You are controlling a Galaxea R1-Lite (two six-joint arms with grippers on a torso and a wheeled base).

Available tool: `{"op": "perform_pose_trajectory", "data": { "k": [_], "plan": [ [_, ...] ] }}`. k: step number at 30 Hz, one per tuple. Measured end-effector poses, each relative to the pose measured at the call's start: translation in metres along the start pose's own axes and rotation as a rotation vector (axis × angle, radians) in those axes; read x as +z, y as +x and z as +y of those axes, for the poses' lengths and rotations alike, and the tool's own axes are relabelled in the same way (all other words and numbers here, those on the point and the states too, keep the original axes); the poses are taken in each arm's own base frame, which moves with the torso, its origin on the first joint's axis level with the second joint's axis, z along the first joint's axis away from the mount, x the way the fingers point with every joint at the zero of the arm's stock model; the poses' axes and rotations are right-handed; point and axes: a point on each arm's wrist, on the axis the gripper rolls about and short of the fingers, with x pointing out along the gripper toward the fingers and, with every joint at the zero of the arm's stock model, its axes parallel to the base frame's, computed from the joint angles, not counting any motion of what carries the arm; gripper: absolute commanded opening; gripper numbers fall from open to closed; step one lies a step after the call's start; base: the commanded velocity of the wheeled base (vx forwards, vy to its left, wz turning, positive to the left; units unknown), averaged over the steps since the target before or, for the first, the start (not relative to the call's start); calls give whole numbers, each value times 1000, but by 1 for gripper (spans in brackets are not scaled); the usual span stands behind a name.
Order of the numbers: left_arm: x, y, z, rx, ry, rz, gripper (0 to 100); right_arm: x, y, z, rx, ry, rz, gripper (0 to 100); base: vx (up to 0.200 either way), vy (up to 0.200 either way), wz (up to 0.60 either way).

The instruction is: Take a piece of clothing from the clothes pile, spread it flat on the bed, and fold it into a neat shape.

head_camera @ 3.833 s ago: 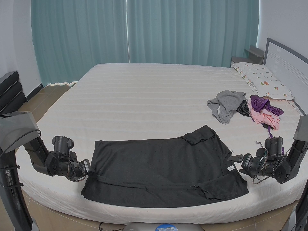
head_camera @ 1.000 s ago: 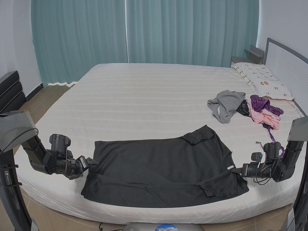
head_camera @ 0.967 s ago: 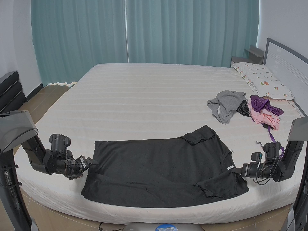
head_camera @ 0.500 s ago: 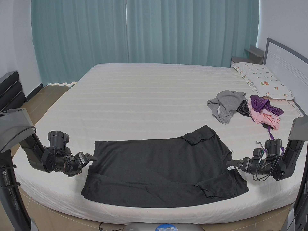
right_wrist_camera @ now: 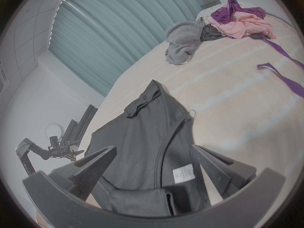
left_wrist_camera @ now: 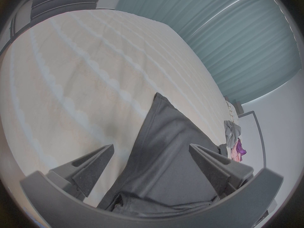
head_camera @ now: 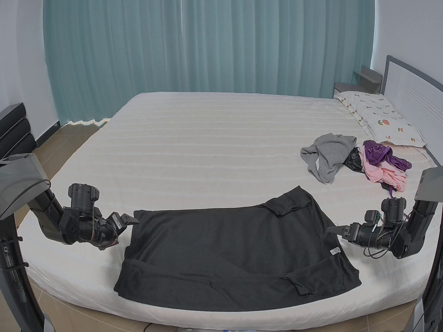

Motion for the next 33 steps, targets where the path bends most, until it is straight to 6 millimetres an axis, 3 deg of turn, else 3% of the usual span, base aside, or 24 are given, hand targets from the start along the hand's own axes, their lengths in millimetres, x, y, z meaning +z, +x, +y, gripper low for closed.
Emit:
{"op": "perform_pose_trajectory", "data": {
  "k": [11,17,28,33],
  "plan": [
    [2,1,-1,-11,-26,0,100,3,2,2,-8,36,-13,100,0,0,0],
    [3,1,-2,-23,-58,6,100,13,12,19,-44,145,-68,100,0,0,0],
    [4,1,-1,-50,-114,28,100,39,70,82,-81,202,-76,100,0,0,0],
    [6,1,-1,-55,-139,28,100,36,98,99,-106,244,-7,100,0,0,0]
  ]
}}
